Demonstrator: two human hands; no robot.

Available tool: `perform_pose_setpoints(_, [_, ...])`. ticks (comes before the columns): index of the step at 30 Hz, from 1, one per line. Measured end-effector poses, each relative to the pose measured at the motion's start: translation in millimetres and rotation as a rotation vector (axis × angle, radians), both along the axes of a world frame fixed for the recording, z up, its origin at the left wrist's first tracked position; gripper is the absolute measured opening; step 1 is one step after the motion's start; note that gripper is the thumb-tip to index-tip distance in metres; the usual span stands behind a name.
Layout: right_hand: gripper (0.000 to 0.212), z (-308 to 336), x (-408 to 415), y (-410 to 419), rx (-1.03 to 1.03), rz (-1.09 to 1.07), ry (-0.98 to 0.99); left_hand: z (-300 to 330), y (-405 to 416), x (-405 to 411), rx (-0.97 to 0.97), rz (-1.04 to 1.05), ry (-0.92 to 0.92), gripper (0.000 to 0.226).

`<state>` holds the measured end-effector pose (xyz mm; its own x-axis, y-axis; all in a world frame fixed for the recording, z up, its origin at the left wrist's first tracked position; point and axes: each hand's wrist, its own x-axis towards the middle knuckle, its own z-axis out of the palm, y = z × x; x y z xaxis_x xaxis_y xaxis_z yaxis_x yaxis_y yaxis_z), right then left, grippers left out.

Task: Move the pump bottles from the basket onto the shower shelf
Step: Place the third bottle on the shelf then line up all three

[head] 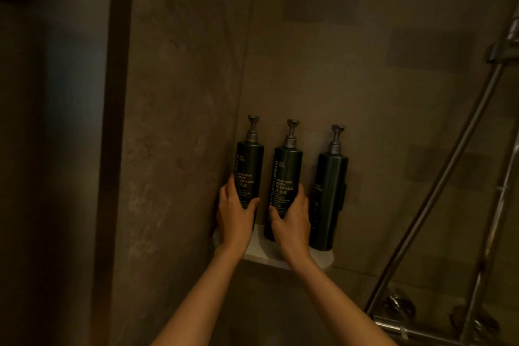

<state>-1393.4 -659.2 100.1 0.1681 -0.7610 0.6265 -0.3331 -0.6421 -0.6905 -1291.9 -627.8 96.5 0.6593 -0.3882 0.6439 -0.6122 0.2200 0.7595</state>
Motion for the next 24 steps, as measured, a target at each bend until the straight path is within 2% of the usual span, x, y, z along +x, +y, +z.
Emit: perform_pose_setpoints(24, [0.075, -10.0, -1.2, -0.4, -0.075, 0.000, -0.038, -5.1, 7.1, -0.6, 0.004, -0.038, -0.038, 0.069])
